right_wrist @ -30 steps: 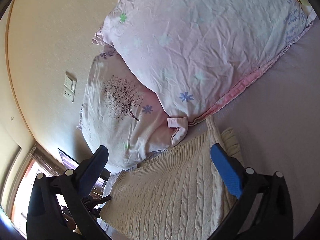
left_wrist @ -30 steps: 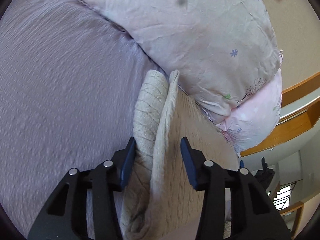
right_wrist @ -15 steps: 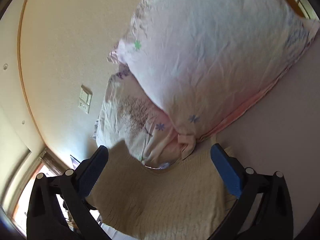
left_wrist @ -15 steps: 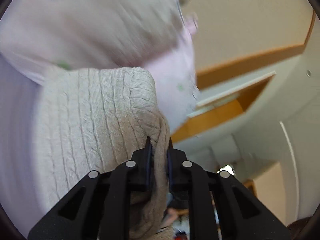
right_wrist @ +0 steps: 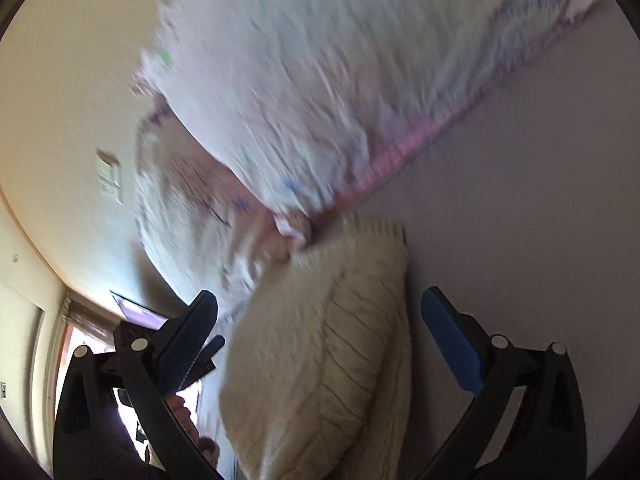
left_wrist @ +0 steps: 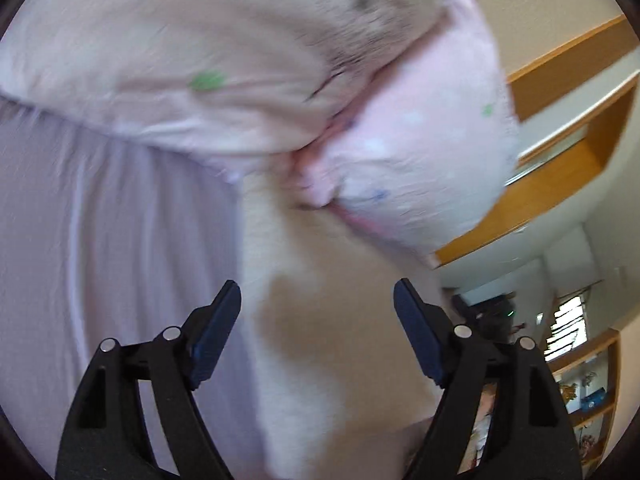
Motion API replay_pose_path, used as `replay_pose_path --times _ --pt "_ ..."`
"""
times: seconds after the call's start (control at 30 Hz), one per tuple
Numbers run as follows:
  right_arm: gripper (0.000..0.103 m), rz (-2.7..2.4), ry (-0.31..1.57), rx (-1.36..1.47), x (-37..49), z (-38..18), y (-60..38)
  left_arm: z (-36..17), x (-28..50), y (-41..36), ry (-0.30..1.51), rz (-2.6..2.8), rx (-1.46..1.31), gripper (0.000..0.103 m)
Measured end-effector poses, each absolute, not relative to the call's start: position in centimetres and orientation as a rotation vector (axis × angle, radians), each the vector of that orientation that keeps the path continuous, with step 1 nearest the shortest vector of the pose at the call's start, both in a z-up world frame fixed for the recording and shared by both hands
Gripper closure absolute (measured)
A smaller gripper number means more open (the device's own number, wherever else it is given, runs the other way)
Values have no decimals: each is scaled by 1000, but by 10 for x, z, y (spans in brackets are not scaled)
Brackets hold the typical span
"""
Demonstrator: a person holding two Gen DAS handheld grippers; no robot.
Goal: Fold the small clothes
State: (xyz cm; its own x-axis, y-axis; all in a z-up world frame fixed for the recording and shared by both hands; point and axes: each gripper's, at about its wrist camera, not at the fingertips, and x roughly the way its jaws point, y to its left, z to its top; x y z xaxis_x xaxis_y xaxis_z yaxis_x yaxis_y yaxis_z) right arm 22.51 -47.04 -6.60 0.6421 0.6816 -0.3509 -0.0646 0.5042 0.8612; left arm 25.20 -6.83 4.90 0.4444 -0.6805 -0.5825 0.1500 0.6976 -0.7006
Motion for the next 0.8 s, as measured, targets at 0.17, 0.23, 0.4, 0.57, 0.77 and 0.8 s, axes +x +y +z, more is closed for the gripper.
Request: replay_pose_path --times 0.17,0.23,0.4,0.57,0.77,0.8 --pt "41 521 812 882 227 -73 -451 12 258 -93 1116 -603 -605 25" --pt "59 497 806 883 227 -77 -452 13 258 -107 1089 -660 -606 31" --pt "70 604 715 979 217 -69 -448 10 248 -101 1059 -736 -640 66" --pt "60 661 728 798 223 -45 -384 41 233 -48 962 -650 -468 58" --pt "51 577 735 770 224 -45 -376 69 193 3 792 -427 -313 34" --pt "88 566 729 754 224 -45 -375 72 185 3 777 -427 -298 33"
